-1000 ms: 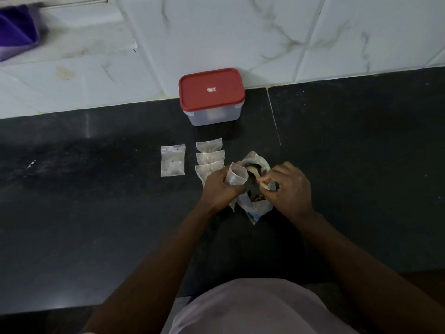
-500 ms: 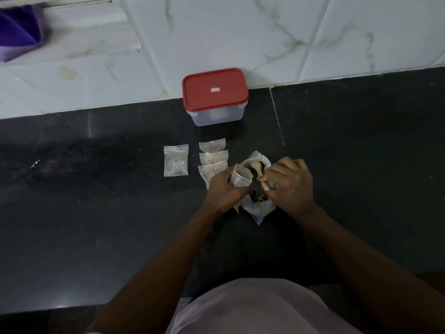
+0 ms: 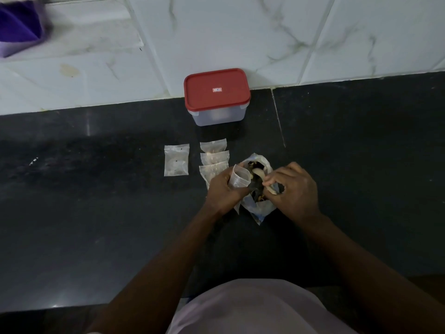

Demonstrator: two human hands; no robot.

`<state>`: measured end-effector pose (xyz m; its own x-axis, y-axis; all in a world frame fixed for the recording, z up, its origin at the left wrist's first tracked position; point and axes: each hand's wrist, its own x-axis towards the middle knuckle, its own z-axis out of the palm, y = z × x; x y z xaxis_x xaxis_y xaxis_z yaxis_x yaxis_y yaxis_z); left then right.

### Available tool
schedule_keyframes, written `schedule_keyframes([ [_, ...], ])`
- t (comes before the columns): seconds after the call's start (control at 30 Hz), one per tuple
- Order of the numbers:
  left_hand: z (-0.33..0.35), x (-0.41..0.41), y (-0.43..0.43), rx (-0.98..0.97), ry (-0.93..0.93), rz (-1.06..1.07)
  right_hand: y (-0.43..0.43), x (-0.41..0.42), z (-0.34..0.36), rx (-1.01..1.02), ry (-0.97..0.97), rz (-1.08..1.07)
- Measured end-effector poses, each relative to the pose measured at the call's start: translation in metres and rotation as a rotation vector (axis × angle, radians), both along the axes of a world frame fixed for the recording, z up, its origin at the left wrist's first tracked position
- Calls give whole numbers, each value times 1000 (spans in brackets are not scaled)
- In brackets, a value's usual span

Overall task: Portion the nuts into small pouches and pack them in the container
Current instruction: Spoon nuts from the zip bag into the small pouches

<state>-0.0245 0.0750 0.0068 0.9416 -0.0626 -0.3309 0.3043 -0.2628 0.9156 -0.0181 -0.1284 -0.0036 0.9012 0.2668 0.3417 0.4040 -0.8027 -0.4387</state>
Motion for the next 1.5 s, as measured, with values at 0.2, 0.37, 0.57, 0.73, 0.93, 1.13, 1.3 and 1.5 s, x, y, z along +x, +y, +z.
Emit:
schedule_keyframes([
  [0.2,0,-3,1,6,-17,5,9,13,-5,23,-121,27],
  [0.37,2,-3,2,-13,0,-14,14,21,-15,-60,-209,9],
  [0.57,-1,0,3,8,11,-51,13,24,-16,-84,-62,-36],
  [0.73,-4,1,3,10,5,-36,7,29,-7,41,166,-49],
  [0.93,-1,3,1,-10,12,-16,-5,20,-1,68,224,32],
  [1.13,1,0,4,-23,22,-10,-8,19,7,160,166,-10],
  [1.3,5,2,6,8,24,-34,2,28,5,136,148,-109],
  [1.5,6,2,7,-6,29,-29,4,21,10,100,272,-60],
])
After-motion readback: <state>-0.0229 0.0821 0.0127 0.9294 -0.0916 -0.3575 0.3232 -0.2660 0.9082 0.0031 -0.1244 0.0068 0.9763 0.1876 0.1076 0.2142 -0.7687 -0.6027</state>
